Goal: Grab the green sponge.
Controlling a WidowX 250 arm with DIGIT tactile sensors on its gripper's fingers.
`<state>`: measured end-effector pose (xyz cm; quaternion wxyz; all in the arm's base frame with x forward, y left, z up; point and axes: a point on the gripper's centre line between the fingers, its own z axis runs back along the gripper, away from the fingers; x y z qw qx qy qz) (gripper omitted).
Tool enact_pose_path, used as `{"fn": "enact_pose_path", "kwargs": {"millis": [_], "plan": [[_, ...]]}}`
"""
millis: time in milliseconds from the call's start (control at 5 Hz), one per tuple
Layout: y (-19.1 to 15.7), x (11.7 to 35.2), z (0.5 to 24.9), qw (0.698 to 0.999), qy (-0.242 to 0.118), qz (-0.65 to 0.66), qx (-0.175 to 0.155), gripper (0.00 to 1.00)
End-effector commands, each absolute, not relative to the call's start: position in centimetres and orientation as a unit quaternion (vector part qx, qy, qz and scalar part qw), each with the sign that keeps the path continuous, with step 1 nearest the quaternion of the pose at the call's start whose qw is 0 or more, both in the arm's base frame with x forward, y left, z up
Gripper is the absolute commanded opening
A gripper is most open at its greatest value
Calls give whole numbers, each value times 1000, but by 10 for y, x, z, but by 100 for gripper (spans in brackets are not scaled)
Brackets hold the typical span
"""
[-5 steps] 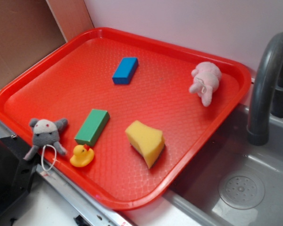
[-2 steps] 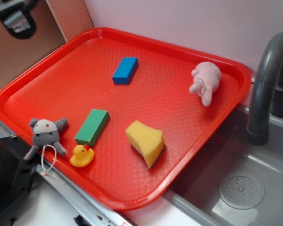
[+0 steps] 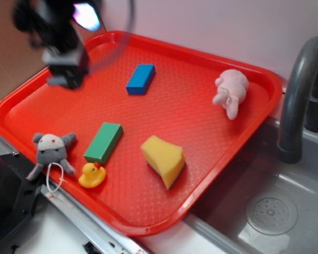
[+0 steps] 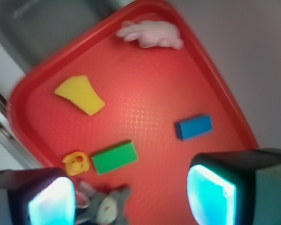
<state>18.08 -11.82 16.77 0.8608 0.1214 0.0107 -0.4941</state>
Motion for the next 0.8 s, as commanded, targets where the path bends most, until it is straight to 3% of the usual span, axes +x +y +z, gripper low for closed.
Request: {"fn": "enact_pose_path", "kwargs": {"millis": [0, 200, 600], "plan": [[-137, 174, 121, 778, 49, -615, 120, 100], [-145, 174, 89, 749, 73, -648, 116, 100], [-156, 178, 46, 740, 98, -657, 106, 100]]}}
